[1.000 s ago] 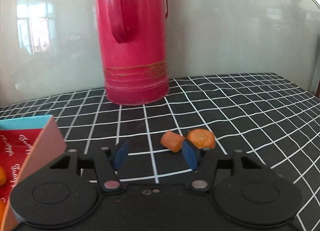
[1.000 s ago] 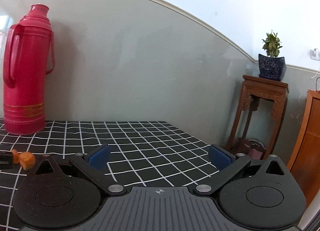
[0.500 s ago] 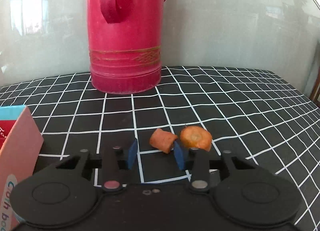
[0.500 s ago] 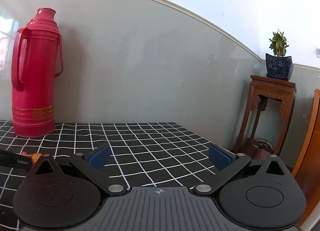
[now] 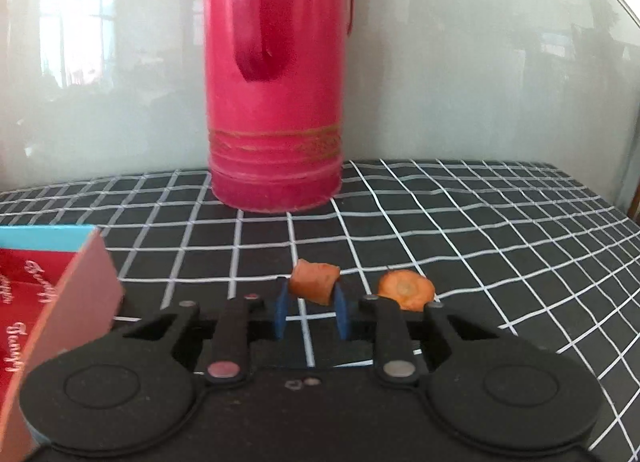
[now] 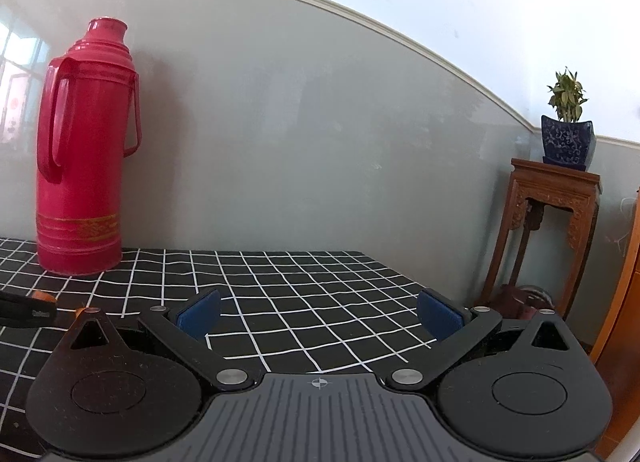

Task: Organize fruits
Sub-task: 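Carry the carrot piece with the left gripper into the box, open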

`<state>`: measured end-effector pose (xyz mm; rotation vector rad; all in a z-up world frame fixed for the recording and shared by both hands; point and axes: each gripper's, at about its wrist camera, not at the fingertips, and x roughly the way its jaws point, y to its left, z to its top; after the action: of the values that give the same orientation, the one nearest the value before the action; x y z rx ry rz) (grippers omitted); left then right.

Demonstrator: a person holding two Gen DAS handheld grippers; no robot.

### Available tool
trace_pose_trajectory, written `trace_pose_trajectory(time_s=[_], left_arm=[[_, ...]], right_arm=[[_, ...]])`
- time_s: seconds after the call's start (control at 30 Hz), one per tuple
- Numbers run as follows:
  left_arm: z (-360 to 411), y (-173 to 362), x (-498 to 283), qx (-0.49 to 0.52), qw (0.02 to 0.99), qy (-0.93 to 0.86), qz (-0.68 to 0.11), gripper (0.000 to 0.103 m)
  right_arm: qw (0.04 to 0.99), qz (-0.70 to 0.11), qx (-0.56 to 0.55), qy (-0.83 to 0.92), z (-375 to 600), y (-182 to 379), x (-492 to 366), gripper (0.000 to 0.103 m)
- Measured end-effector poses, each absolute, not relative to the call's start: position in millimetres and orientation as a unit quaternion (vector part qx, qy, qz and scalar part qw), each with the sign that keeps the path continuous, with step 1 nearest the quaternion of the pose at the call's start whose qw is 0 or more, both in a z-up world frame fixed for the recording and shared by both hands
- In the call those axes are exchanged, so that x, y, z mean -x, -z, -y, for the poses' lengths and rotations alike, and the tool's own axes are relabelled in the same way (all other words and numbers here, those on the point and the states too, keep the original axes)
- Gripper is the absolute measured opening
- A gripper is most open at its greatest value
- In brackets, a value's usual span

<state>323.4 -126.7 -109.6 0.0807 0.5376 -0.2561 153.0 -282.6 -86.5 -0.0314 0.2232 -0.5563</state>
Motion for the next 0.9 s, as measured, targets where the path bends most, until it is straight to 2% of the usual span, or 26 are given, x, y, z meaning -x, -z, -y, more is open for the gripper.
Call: trace_pose_trajectory(time_s=[0.37,0.9], left_arm=[[65,73,-283,-0.011,0.972,0.05,-0.229,0.014],[-47,62,-254,0.019,0.964,-0.107,-0.242,0.015]], right_arm=[[0.964,-0.107,0.02,0.241,259,82,-156,0.103],[0.983,-0.122,0.046,0.126,189,85,-179,0.103]])
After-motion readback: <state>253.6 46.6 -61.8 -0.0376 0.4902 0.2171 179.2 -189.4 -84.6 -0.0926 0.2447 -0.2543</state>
